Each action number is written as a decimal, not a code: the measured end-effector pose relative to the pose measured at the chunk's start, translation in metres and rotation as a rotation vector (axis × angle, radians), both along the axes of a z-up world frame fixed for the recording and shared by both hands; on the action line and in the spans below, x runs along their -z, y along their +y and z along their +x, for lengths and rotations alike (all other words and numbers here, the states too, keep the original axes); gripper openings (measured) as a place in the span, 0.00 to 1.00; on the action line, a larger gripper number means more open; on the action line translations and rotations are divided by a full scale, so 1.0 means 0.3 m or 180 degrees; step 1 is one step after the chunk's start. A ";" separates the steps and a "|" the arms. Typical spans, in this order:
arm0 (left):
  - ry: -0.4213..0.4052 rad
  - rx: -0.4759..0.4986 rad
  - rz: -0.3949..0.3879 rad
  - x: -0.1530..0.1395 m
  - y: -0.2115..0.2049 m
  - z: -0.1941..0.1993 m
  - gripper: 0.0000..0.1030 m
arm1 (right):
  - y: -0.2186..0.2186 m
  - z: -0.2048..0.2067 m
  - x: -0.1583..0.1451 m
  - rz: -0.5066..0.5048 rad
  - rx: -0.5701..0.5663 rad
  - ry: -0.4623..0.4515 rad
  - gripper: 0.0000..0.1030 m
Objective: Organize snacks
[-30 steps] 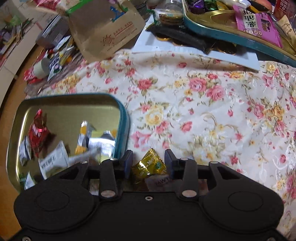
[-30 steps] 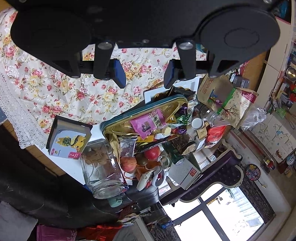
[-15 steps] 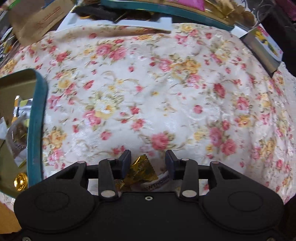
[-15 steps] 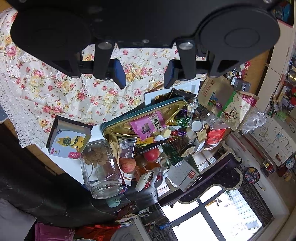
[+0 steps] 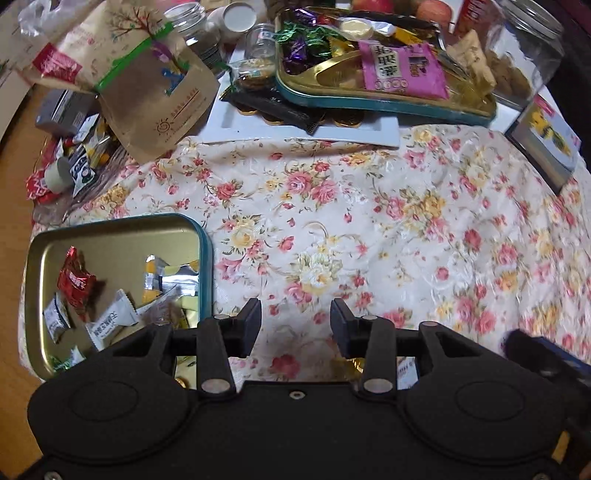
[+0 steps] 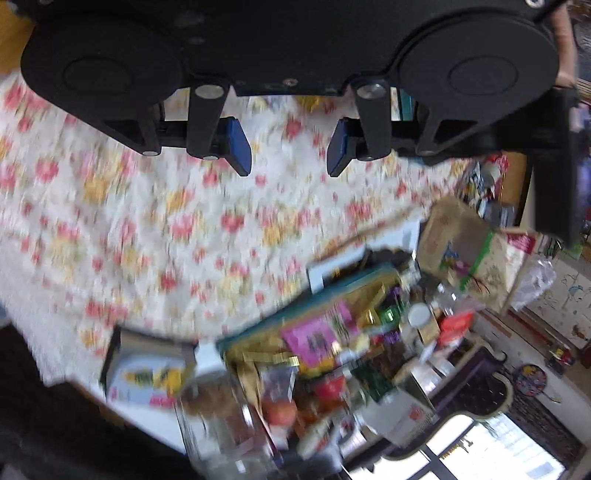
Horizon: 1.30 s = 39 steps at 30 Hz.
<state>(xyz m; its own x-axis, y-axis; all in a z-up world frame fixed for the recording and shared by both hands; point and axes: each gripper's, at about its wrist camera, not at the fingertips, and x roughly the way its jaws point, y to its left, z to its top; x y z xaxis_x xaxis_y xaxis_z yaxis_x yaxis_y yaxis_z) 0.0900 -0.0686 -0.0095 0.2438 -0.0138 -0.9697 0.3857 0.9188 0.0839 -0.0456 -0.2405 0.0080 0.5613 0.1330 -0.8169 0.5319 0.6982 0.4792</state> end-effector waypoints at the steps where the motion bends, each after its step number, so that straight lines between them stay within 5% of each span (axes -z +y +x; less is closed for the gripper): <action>1: 0.0036 0.0063 0.0029 -0.009 0.007 -0.008 0.48 | 0.018 0.002 0.020 0.0012 -0.0023 0.0067 0.48; 9: 0.0215 0.0067 0.0042 0.018 0.069 -0.033 0.48 | 0.135 0.036 0.138 -0.0002 -0.0351 0.0407 0.48; 18: 0.0508 0.0032 -0.0131 0.028 0.159 -0.004 0.48 | 0.237 0.105 0.217 -0.0371 -0.1238 0.0363 0.51; 26: 0.0567 -0.0053 -0.0216 0.010 0.191 0.028 0.48 | 0.360 0.109 0.288 -0.1161 -0.1883 0.0297 0.53; 39: 0.0599 0.0014 -0.0281 0.007 0.168 0.027 0.48 | 0.365 0.109 0.312 -0.1317 -0.2034 0.0234 0.61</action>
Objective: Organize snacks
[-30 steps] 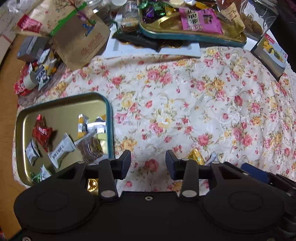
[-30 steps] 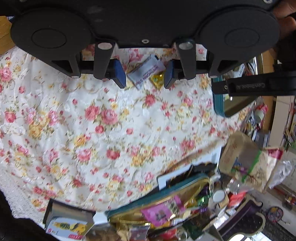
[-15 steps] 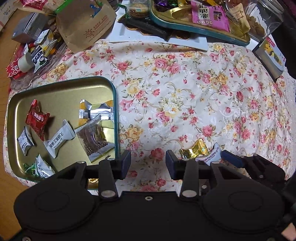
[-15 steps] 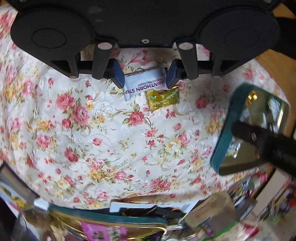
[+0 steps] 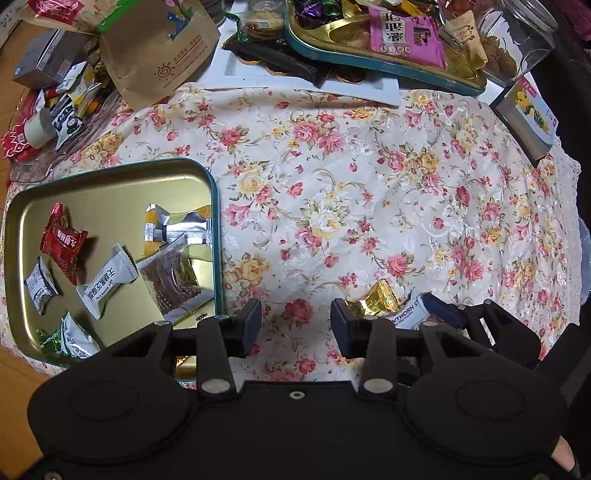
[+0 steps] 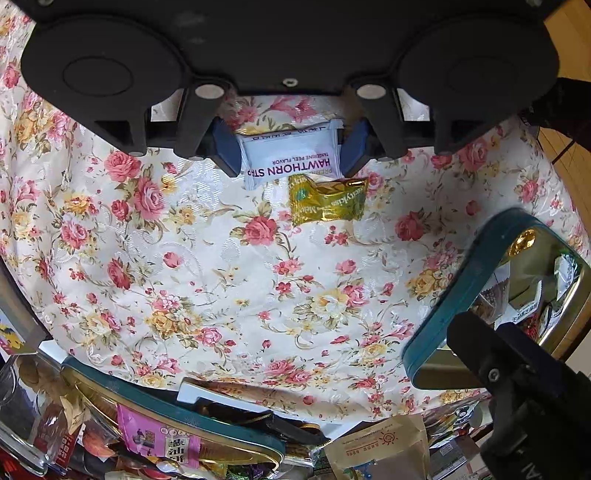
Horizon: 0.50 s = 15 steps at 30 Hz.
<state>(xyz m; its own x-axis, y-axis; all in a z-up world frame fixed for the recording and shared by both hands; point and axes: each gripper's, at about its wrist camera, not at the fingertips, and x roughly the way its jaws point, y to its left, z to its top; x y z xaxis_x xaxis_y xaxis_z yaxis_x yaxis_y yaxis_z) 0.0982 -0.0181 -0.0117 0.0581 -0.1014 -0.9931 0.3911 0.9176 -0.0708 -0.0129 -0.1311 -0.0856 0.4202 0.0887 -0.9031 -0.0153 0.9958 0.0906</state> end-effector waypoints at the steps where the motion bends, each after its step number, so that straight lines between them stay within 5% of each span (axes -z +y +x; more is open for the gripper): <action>1: 0.0006 0.0010 -0.0001 0.002 -0.003 -0.001 0.48 | -0.004 0.000 0.004 -0.0015 0.0010 0.0010 0.61; 6: 0.0005 0.0037 0.0038 0.013 -0.021 -0.006 0.48 | 0.004 -0.012 0.011 -0.0127 -0.0097 -0.0041 0.63; 10: 0.0001 0.0053 0.0056 0.021 -0.037 -0.004 0.48 | -0.001 -0.018 -0.005 -0.0039 -0.0079 -0.0067 0.46; 15: -0.0031 0.0074 0.0099 0.037 -0.061 -0.005 0.48 | -0.047 -0.012 -0.021 0.0217 0.0164 -0.0022 0.38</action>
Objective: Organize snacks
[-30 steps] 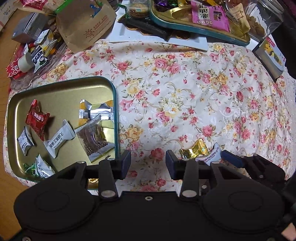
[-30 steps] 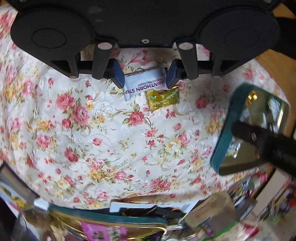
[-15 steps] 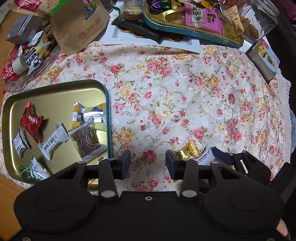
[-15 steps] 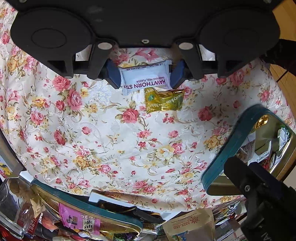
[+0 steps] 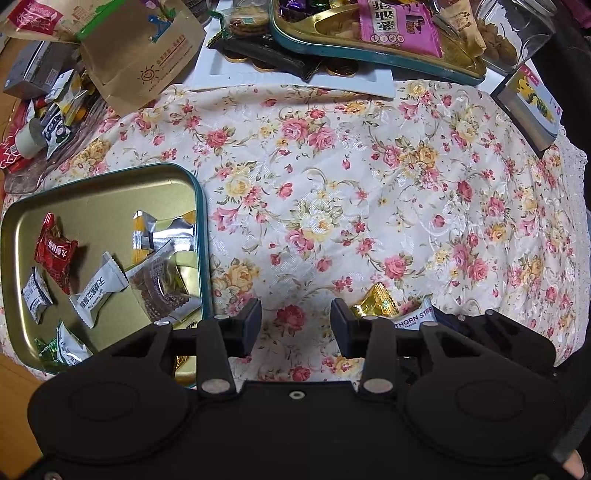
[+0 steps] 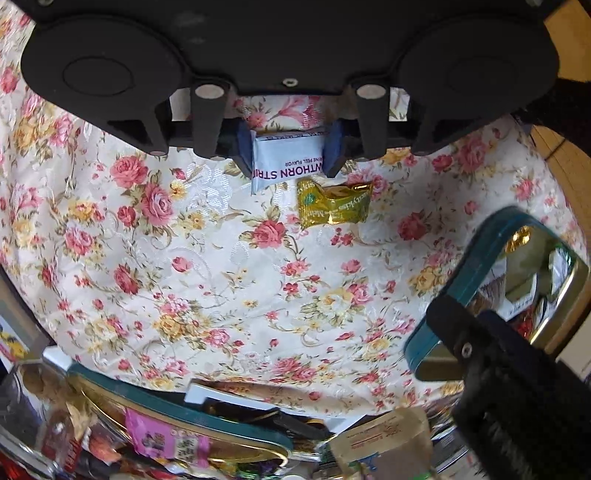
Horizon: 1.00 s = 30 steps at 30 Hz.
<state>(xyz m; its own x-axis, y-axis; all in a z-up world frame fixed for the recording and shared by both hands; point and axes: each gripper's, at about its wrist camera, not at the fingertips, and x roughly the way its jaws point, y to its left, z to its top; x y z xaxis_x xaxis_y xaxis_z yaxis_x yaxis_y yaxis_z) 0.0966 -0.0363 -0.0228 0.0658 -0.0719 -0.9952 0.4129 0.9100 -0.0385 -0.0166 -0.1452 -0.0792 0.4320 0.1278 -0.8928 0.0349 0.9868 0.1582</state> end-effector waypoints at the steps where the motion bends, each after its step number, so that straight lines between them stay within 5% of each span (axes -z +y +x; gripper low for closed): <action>1: -0.0004 0.0003 0.0007 0.004 -0.004 -0.001 0.48 | -0.006 -0.001 -0.008 0.0029 0.0033 -0.0012 0.35; 8: 0.0020 0.0049 0.0094 0.041 -0.036 -0.018 0.48 | -0.062 -0.001 -0.076 0.0134 0.0282 -0.0141 0.15; 20: 0.0083 0.0491 0.0058 0.144 -0.135 -0.075 0.48 | -0.334 -0.002 -0.063 0.0471 0.1563 0.0091 0.15; 30: 0.0026 0.0935 0.0138 0.242 -0.173 -0.119 0.48 | -0.394 -0.036 -0.096 0.0514 0.1820 0.0031 0.15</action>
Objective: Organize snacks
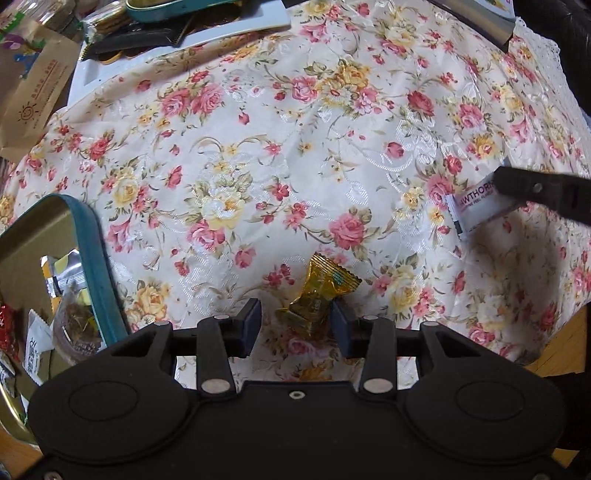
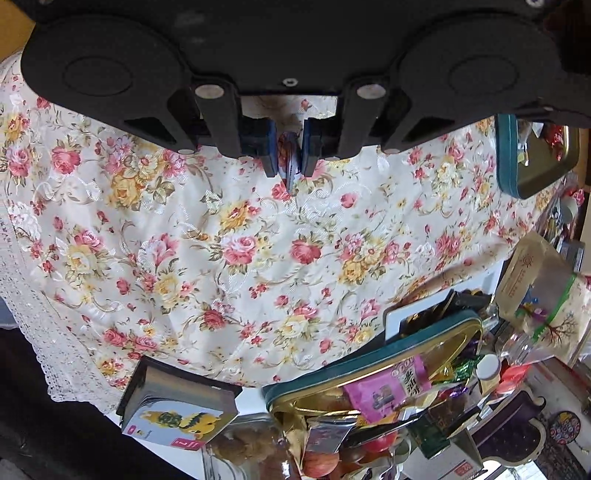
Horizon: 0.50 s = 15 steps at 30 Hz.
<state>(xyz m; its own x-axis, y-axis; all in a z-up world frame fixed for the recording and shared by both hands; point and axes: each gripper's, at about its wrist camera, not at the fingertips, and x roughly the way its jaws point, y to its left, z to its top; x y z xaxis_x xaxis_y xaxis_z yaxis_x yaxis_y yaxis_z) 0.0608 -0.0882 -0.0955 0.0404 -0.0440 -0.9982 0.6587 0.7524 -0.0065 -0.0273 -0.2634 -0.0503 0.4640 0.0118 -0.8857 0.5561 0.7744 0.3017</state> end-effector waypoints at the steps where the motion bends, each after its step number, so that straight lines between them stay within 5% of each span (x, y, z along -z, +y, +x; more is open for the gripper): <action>1: 0.0011 -0.0002 0.0018 0.010 -0.004 -0.002 0.48 | -0.007 -0.003 -0.006 -0.0006 0.0024 -0.0010 0.15; 7: -0.0019 -0.0121 -0.0009 0.026 -0.042 -0.007 0.48 | -0.052 -0.033 -0.045 -0.0005 0.0173 -0.0088 0.15; 13: 0.0066 -0.0265 -0.0080 0.017 -0.090 -0.006 0.27 | -0.076 -0.054 -0.069 0.0090 0.0274 -0.0123 0.19; 15: 0.0200 -0.0419 -0.0159 0.014 -0.110 0.012 0.27 | -0.080 -0.057 -0.064 0.0234 0.0284 -0.0089 0.22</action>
